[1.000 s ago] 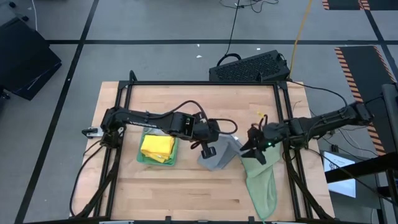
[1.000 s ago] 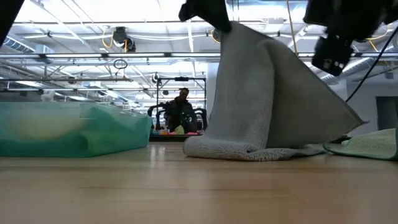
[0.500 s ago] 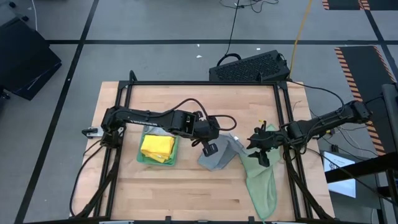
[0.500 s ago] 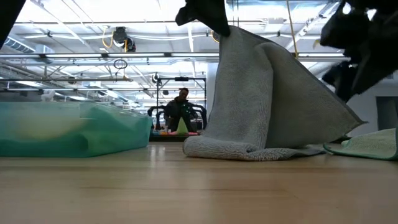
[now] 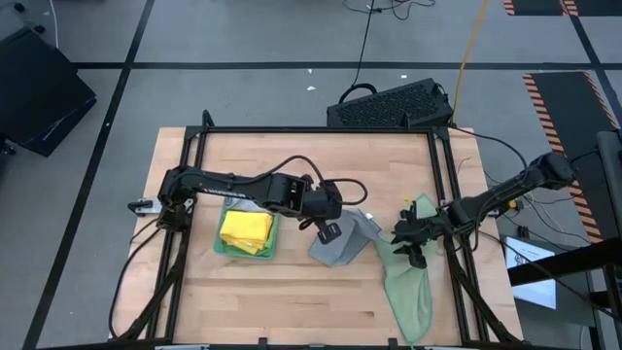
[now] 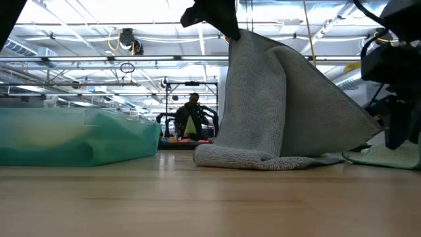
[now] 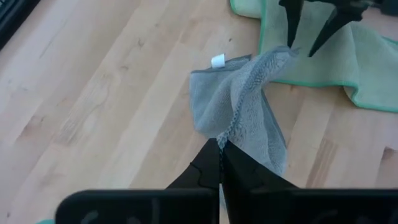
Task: Fold microfiber towels
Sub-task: Fold the gray microfiber cloth
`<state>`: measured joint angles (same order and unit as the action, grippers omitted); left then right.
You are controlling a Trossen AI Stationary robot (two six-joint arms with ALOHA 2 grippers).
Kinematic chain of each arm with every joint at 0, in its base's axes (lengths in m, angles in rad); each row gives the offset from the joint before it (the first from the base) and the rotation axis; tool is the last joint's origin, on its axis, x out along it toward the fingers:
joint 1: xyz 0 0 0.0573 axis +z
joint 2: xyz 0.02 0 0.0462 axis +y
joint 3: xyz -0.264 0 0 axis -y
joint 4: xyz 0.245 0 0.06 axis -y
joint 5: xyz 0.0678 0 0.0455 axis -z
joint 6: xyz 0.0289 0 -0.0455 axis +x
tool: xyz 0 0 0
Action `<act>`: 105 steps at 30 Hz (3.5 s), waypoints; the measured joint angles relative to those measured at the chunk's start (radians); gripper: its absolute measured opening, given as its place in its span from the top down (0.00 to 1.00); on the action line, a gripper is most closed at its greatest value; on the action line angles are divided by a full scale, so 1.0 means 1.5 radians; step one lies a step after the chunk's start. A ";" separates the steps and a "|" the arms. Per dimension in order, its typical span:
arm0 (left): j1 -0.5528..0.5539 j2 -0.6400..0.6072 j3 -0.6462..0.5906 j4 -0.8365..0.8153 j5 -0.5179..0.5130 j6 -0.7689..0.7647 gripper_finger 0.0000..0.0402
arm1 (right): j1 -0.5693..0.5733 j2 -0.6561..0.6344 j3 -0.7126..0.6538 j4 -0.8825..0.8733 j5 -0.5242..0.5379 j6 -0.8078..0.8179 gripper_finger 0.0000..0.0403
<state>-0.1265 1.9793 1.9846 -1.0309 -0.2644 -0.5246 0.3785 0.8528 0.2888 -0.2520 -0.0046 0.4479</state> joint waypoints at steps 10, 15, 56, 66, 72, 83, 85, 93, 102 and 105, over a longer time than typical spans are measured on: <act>-0.002 0.000 0.000 0.000 0.000 -0.023 0.99 | 0.033 0.000 -0.010 0.034 0.093 0.006 0.65; -0.002 0.000 0.000 0.000 0.000 -0.023 0.99 | 0.033 0.000 -0.010 0.071 0.097 0.009 0.62; -0.138 -0.199 0.006 0.113 0.178 0.108 0.99 | 0.067 0.223 0.829 -0.359 -0.014 0.279 1.00; 0.000 -0.186 -0.113 -0.038 0.106 0.222 0.98 | -0.062 0.241 0.822 -0.646 0.102 0.251 1.00; 0.097 -0.187 -0.261 0.076 0.121 0.250 0.99 | -0.225 0.239 0.729 -0.643 0.160 0.066 1.00; 0.262 -0.187 -0.421 0.330 0.157 0.312 0.98 | -0.527 0.240 0.480 -0.398 0.034 -0.239 1.00; 0.284 -0.187 -0.432 0.358 0.158 0.312 0.98 | -0.567 0.240 0.450 -0.346 -0.006 -0.270 1.00; 0.335 -0.188 -0.445 0.370 0.197 0.308 0.98 | -0.679 0.240 0.405 -0.286 -0.138 -0.324 1.00; 0.307 -0.188 -0.445 0.307 0.248 0.311 0.98 | -0.698 0.239 0.390 -0.282 -0.243 -0.340 1.00; 0.293 -0.188 -0.445 0.289 0.250 0.309 0.99 | -0.687 0.239 0.362 -0.283 -0.269 -0.318 1.00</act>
<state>0.3128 1.6974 1.3174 -0.5981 0.1100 -0.0610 -0.6520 1.2116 0.8313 -0.6764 -0.4074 -0.0294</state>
